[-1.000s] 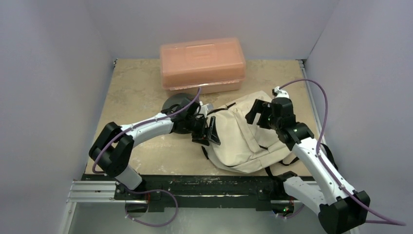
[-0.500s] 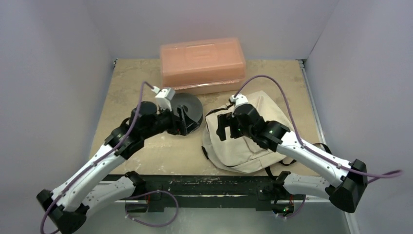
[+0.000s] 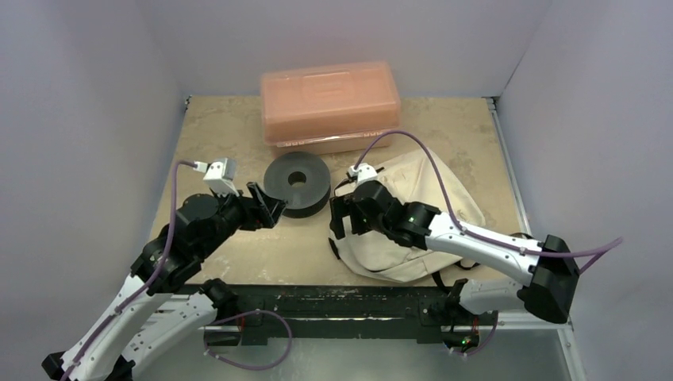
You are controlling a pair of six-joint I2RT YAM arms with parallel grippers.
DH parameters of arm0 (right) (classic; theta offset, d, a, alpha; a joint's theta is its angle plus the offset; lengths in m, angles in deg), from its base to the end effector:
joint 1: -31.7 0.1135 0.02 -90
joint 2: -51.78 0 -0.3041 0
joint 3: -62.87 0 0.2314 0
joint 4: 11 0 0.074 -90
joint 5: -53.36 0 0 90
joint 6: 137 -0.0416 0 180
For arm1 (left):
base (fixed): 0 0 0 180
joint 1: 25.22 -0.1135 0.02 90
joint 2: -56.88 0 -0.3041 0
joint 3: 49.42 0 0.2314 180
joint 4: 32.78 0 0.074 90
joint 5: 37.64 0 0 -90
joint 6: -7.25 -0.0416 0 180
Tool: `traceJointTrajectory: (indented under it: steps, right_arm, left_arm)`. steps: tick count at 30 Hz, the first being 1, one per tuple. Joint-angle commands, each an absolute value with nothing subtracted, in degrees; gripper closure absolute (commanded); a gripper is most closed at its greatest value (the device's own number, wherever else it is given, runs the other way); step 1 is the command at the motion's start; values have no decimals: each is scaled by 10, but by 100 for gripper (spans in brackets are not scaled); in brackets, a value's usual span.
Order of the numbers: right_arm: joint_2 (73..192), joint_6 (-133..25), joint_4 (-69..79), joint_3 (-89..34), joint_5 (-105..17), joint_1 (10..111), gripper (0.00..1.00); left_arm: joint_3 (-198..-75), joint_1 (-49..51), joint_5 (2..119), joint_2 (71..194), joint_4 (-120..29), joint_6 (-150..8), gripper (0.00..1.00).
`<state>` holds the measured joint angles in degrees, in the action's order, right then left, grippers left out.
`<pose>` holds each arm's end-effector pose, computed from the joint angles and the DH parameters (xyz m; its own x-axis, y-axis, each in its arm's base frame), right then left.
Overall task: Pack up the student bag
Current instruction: Reset both arms
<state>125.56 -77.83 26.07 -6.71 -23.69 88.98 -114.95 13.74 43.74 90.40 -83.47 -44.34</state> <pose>0.1440 0.2069 0.3130 -0.6797 -0.1339 -0.7212 -0.4432 0.8584 0.2583 0.0597 -0.0403 0.3672 -0.5128 -0.3753 -0.7721 0.2459 0.7975 -0.5509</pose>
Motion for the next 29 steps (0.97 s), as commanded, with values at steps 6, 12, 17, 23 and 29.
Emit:
traceJointTrajectory:
  steps: [6, 12, 17, 23, 29]
  right_arm:
    - [1120, -748, 279, -194, -29, 892, 1]
    - [1008, -630, 205, -223, 31, 892, 1]
    - [938, -576, 168, -233, 37, 892, 1]
    - [894, -554, 146, -226, 42, 892, 1]
    - [870, -547, 126, -193, 25, 892, 1]
  left_arm:
    - [-1267, 134, 352, 847, -868, -496, 22]
    - [-1348, 134, 275, 824, -880, -580, 20]
    - [-1371, 134, 228, 806, -863, -632, 18]
    - [-1374, 134, 208, 799, -849, -656, 17]
    - [-1373, 134, 214, 812, -852, -645, 17]
